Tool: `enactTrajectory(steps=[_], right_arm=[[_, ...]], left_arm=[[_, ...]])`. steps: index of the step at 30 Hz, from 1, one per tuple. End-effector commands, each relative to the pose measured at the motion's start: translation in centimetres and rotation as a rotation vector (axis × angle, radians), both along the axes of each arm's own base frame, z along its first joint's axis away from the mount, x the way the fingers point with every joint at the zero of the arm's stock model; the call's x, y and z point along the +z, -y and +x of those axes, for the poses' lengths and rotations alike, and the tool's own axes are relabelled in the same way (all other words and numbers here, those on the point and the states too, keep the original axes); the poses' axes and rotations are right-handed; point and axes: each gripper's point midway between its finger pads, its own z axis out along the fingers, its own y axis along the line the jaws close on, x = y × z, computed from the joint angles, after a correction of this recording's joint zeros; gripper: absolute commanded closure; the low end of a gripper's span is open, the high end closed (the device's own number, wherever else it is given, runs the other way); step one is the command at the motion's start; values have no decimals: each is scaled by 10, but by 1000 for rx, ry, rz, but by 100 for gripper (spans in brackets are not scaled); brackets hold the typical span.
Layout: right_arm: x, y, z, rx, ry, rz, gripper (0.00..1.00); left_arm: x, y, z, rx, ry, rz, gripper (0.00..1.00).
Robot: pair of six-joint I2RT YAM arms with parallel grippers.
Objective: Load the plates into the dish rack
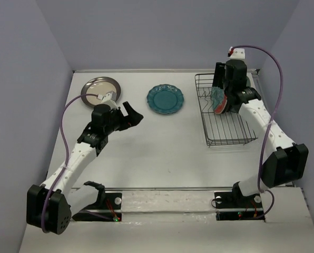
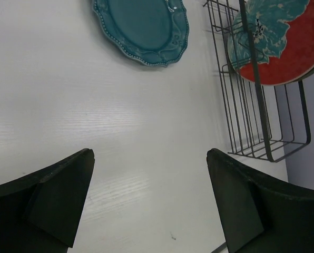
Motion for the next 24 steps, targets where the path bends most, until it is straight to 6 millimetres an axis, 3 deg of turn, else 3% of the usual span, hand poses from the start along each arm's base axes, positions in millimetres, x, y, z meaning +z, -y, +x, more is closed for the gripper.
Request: enactTrajectory(steps=[1,2,4,5,7,8,9,10,11,12,13,15,19,21,22,24], right_arm=[[53,-26,-14,122,115,137,30],[52,-38,-20,175,108,164,29],[61,-49,-34,236,128,223,29],[55,-56,-39,261,120,237,29],[54,-66,-51,307,133,280,29],[67,-77,-63,362,173,324,29],[52,-86,-71,389,149,339,29],[51,-91,-79,408,153,367,29],[62,-97,-91,450,193,390,29],[60,-101,-98,462,197,403,29],[48,-116,-110,513,170,433,29],[45,-127,-133,569,182,461,29],[27,-134,-150,594,148,493,29],[28,-137,-160,617,160,519,29],[21,-138,-161,616,150,526,29],[21,-137,-165,618,158,548,29]], left_arm=[[10,4,33,112,36,-112,1],[-2,6,39,122,4,-111,1],[0,10,52,145,22,-150,1],[-13,9,60,175,-4,-135,1],[-11,13,75,190,6,-145,2],[-26,15,82,204,-28,-133,4],[-21,15,94,225,-12,-133,6],[-22,16,101,234,-15,-133,7],[-38,17,108,244,-46,-117,9],[-31,19,120,257,-20,-128,11],[-49,21,127,264,-52,-112,14],[-49,31,149,257,-43,-120,16],[-67,42,169,239,-74,-126,23],[-79,48,182,234,-85,-120,28],[-92,49,186,232,-103,-109,32],[-88,51,198,238,-84,-111,35]])
